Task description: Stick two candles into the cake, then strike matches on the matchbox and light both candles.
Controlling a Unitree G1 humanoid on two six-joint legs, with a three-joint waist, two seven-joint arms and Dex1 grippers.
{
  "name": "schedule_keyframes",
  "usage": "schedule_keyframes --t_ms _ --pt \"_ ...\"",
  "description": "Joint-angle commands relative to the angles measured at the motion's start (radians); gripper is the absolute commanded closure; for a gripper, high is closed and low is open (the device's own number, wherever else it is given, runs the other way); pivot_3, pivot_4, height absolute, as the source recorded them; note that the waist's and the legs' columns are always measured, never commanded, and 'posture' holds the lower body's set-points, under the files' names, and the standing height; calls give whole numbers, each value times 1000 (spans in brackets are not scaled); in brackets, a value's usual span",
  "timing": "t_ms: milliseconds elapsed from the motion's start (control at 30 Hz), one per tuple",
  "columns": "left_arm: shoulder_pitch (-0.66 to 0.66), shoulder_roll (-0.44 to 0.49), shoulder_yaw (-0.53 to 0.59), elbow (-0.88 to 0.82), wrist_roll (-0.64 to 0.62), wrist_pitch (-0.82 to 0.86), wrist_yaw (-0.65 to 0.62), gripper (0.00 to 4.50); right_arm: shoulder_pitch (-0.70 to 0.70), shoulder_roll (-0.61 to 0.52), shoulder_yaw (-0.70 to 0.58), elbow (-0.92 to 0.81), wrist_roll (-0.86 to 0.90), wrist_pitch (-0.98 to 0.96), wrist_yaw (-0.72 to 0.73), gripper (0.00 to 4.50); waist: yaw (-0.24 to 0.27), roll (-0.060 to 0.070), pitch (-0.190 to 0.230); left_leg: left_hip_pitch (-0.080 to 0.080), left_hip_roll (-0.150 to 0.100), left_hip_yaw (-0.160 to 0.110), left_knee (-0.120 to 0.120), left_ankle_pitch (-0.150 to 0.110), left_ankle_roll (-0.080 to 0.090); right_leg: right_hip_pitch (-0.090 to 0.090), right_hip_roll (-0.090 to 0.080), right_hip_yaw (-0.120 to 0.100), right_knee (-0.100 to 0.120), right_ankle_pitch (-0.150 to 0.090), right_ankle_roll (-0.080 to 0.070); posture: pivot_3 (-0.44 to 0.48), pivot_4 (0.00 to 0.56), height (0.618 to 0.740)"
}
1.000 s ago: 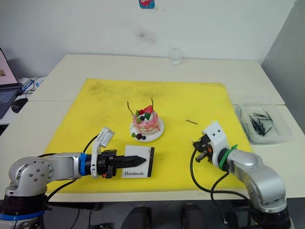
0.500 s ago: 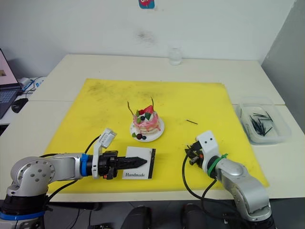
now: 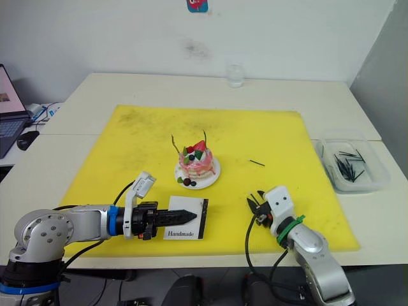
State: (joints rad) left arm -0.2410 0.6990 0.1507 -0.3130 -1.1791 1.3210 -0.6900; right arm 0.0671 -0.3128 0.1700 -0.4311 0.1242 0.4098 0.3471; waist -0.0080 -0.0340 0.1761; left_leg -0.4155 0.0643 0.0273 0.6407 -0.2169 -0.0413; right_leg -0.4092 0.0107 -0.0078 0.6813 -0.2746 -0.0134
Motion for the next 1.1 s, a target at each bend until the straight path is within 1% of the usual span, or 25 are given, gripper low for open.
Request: schedule_keyframes --t_ms 33,300,400,533,767,867,1033,1100 --pt "-10 4 7 -28 -26 -3 -8 4500 0 9 -2 15 -28 -24 -20 2596 0 0 0 0 0 0 0 0 0 0 0 0 0 0 0 0 150 740" --pt "-2 4 11 -33 -27 -4 -4 4500 -9 33 12 5 -37 23 -32 2596 1 0 0 1 0 0 0 0 0 0 0 0 0 0 0 0 150 740" --pt "-1 4 12 -33 -27 -5 -3 4500 -7 33 17 2 -41 40 -32 3147 1 -1 0 1 0 0 0 0 0 1 0 0 0 0 0 0 150 740" --pt "3 3 12 -33 -26 -6 -2 4500 1 31 18 -3 -42 44 -28 4487 1 -1 -1 1 0 0 0 0 0 1 0 0 0 0 0 0 150 740" --pt "-7 -2 9 -24 -24 -7 0 4500 -8 30 2 -12 -29 50 -20 4487 1 -1 -1 1 0 0 0 0 0 1 0 0 0 0 0 0 150 740" --pt "-20 -18 9 -21 -20 -13 19 4500 -16 26 -9 -46 -9 64 -10 4487 1 -1 -1 1 0 0 0 0 0 1 0 0 0 0 0 0 150 740" --pt "-100 -103 0 -24 19 -69 108 4500 -78 -33 -43 -177 55 155 53 4487 5 -1 -1 0 0 0 2 0 0 1 0 0 0 0 1 0 150 740" --pt "-138 -133 -24 -25 70 -108 146 4500 -130 -87 -58 -241 85 207 98 4487 6 -1 -1 0 -1 0 2 0 0 2 0 0 0 1 1 0 150 740"
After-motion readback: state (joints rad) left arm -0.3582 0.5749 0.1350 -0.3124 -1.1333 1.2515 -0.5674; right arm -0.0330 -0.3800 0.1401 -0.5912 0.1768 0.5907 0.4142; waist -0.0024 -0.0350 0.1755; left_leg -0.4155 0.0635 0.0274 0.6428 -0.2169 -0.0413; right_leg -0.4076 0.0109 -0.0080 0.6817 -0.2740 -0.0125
